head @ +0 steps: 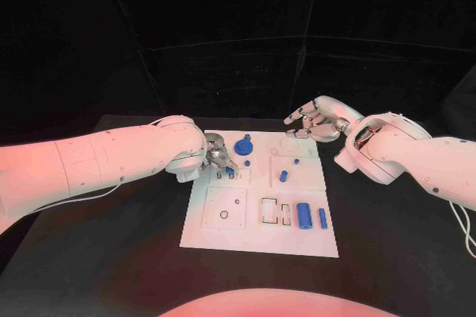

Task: Assemble the parts on the task board

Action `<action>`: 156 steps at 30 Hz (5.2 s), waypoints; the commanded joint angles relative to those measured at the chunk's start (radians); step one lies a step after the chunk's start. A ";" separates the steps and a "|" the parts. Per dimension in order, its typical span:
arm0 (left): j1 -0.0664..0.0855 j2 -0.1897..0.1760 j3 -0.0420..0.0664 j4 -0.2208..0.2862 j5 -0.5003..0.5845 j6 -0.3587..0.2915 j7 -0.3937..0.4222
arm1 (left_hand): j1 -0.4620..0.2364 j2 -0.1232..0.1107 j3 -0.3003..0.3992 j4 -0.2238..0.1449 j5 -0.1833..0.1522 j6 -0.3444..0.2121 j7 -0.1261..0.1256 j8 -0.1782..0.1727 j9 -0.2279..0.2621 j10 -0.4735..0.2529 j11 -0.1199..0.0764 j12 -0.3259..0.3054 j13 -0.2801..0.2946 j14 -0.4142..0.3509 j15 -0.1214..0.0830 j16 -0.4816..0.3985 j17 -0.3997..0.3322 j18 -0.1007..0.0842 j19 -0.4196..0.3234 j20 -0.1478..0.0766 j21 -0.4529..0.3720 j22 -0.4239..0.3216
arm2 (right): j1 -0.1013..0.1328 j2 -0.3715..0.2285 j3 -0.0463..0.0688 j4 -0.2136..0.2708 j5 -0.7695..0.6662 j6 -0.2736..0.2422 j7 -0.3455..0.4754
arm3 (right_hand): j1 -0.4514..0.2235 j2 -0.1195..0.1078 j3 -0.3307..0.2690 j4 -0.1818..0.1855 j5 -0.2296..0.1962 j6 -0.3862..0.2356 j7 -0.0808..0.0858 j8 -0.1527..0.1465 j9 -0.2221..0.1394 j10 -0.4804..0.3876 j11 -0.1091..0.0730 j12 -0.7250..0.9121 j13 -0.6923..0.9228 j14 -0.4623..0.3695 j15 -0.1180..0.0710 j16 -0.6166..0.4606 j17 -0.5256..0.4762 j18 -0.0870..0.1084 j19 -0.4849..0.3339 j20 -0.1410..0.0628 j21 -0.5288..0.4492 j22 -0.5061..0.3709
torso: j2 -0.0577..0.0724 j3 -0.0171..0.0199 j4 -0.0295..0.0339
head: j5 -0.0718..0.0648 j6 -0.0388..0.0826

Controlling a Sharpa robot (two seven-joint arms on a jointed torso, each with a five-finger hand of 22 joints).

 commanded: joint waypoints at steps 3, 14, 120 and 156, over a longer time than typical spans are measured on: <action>-0.001 0.001 -0.003 0.001 -0.029 0.011 -0.007 | -0.007 -0.001 0.128 -0.121 0.003 -0.002 -0.003 0.005 0.002 0.006 0.000 -0.001 -0.001 0.104 -0.001 0.003 0.263 -0.014 0.000 0.000 0.004 0.001 | 0.002 0.000 0.001 0.001 -0.002 0.001 0.009 | 0.002 0.001 0.005 -0.002 0.006 0.004 0.000 0.004 -0.002 0.000 -0.009 -0.005 -0.001 0.031 -0.005 -0.004 -0.001 0.012 -0.006 0.001 -0.005 -0.001 | 0.000 -0.0009 -0.0023 | 0.003 0.001; -0.006 0.008 -0.010 -0.005 -0.033 0.031 -0.009 | -0.007 -0.005 0.130 -0.122 0.003 -0.002 -0.003 0.007 0.003 0.008 0.000 0.001 0.002 0.104 -0.001 0.003 0.263 -0.014 0.000 0.000 0.005 0.003 | 0.002 0.000 0.000 0.001 -0.002 -0.001 0.012 | 0.001 0.002 0.005 -0.001 0.007 0.005 0.000 0.005 -0.002 0.000 -0.009 -0.005 -0.001 0.032 -0.005 -0.003 0.000 0.012 -0.005 0.001 -0.005 -0.001 | 0.001 -0.0012 -0.0021 | 0.002 0.000; -0.007 0.020 -0.010 -0.012 -0.057 0.052 -0.022 | -0.228 -0.040 -0.296 0.149 0.001 0.050 -0.035 0.095 0.051 0.030 -0.026 0.025 0.014 0.104 -0.022 0.003 0.263 -0.023 0.018 -0.019 0.032 0.060 | 0.002 0.006 0.000 -0.002 0.000 0.021 0.006 | -0.014 -0.001 0.001 0.009 0.004 0.005 0.000 0.007 -0.002 0.001 -0.009 -0.005 -0.003 0.031 -0.005 -0.008 -0.005 0.013 -0.008 0.001 -0.009 -0.006 | 0.000 -0.0004 -0.0020 | -0.001 -0.006; 0.084 -0.013 0.041 -0.116 -0.023 0.170 0.024 | -0.067 -0.029 -0.439 0.136 0.001 -0.071 0.033 -0.048 -0.075 -0.027 0.032 -0.033 -0.070 0.104 0.026 0.003 0.263 -0.008 -0.009 0.024 -0.023 -0.020 | 0.002 0.022 0.000 -0.028 0.000 0.029 0.009 | -0.014 -0.001 0.002 0.010 0.005 0.005 -0.001 0.007 -0.002 0.001 -0.010 -0.004 -0.003 0.031 -0.005 -0.009 -0.006 0.013 -0.009 0.001 -0.011 -0.009 | 0.002 -0.0005 -0.0035 | -0.002 0.006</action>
